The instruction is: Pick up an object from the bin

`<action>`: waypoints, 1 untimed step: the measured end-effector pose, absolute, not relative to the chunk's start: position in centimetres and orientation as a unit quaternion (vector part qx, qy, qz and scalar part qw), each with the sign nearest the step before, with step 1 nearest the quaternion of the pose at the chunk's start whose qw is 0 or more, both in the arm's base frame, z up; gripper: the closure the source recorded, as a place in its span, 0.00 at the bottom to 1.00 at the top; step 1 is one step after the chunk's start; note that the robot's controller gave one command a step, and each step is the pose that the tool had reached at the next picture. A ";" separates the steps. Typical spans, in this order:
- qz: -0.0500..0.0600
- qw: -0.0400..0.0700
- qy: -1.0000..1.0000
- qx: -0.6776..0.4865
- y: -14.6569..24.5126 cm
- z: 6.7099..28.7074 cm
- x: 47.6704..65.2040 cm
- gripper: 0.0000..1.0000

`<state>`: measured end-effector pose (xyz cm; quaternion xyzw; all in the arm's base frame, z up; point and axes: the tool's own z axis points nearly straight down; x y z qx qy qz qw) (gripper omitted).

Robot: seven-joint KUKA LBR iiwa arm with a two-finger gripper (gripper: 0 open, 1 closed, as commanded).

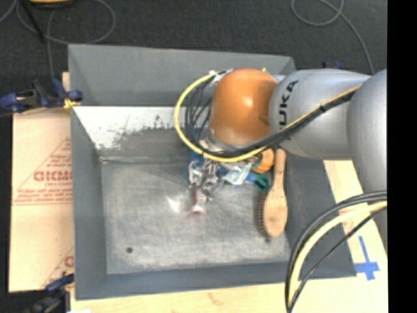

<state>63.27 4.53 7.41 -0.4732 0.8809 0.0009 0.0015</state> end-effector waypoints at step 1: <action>0.003 -0.003 0.882 -0.471 4.5 7.3 64.2 1.00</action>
Offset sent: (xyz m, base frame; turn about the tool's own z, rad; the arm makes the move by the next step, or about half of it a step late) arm 0.0101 -0.0201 -0.0034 0.0958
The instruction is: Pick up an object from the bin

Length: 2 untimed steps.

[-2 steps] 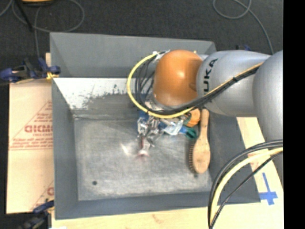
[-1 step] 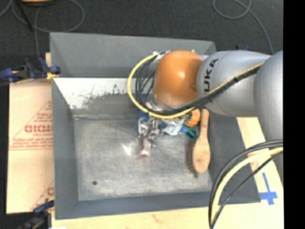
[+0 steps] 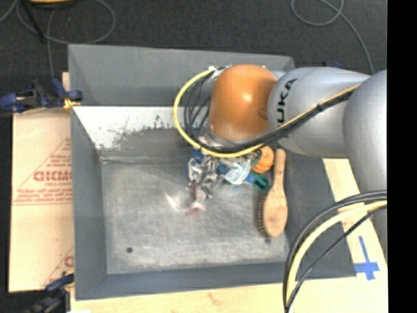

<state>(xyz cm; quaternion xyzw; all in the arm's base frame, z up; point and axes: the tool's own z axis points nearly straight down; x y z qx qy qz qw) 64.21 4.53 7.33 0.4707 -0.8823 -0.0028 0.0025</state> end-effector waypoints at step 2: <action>0.000 -0.001 -0.891 0.453 3.4 7.4 65.0 1.00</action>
Offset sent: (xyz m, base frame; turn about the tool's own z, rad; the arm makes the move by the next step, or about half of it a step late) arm 0.0103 -0.0060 -0.0033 0.0068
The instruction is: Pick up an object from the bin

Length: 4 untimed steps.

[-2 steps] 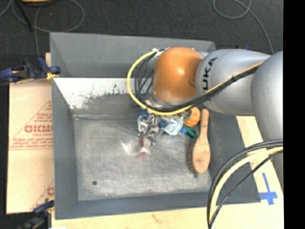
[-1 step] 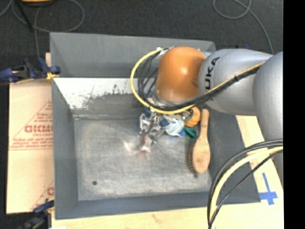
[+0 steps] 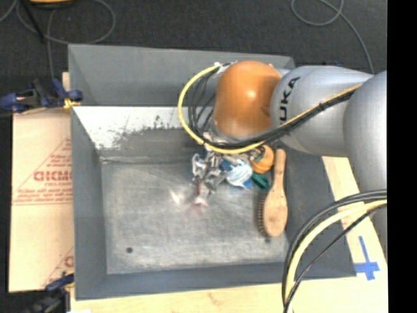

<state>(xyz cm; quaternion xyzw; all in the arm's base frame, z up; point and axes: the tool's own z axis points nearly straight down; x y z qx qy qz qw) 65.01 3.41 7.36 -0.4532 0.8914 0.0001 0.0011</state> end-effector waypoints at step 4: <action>0.002 0.000 0.687 -0.727 4.6 11.9 64.8 1.00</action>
Offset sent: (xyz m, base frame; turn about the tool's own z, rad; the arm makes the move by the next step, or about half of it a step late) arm 0.0010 0.0132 -0.0036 -0.6864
